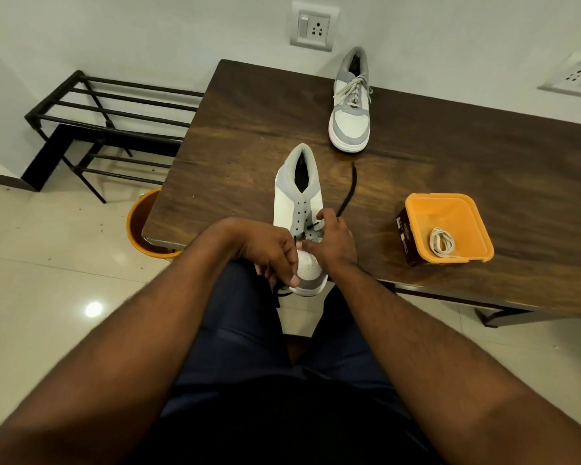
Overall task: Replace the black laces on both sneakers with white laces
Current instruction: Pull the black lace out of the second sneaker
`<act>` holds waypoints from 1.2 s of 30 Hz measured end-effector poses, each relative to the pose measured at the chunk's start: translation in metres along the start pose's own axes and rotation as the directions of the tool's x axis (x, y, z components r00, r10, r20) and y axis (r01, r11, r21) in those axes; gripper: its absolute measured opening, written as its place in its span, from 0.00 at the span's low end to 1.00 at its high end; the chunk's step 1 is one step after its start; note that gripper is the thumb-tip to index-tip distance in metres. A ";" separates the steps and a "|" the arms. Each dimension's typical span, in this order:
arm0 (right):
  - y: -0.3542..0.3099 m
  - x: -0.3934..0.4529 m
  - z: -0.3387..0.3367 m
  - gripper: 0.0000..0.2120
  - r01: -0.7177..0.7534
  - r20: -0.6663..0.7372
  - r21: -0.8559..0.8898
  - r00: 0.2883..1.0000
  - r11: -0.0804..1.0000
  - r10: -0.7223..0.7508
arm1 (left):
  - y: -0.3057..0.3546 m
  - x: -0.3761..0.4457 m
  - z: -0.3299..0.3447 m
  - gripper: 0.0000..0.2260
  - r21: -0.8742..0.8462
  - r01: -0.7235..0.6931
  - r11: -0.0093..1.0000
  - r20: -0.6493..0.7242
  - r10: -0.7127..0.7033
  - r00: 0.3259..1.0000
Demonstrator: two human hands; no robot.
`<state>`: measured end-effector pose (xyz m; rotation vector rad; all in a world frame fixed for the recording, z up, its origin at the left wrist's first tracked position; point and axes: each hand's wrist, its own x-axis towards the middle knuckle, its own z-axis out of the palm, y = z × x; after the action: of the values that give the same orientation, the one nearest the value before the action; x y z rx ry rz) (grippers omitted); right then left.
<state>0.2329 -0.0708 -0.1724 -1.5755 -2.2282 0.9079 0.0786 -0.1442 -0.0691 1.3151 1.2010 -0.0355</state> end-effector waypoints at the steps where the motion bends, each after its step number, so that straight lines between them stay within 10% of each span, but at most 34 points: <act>1: 0.000 0.000 0.000 0.31 -0.003 0.002 0.002 1.000 1.000 0.003 | 0.002 -0.006 -0.001 0.07 -0.025 -0.018 1.000 0.004 0.018 1.000; 10: -0.001 0.000 -0.006 0.29 -0.029 0.012 0.161 1.000 0.987 0.027 | -0.009 -0.013 0.011 0.06 -0.331 -0.110 0.937 -0.390 -0.030 0.920; 17: 0.033 -0.024 -0.010 0.09 -0.319 -0.078 0.461 0.915 0.828 0.396 | -0.001 0.005 0.036 0.14 -0.421 -0.671 0.610 -0.824 0.053 0.565; 27: 0.027 -0.017 -0.006 0.15 -0.333 0.052 0.278 0.942 0.901 0.332 | 0.014 0.023 0.052 0.10 -0.344 -0.725 0.596 -0.939 -0.200 0.281; 36: 0.012 -0.030 -0.025 0.16 -0.344 0.011 0.323 0.933 0.882 0.360 | 0.036 0.009 0.033 0.16 -0.389 -0.695 0.605 -0.907 -0.120 0.404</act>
<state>0.2661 -0.0874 -0.1565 -1.8445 -1.6749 1.2403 0.1259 -0.1515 -0.0566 0.7030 1.5009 1.5320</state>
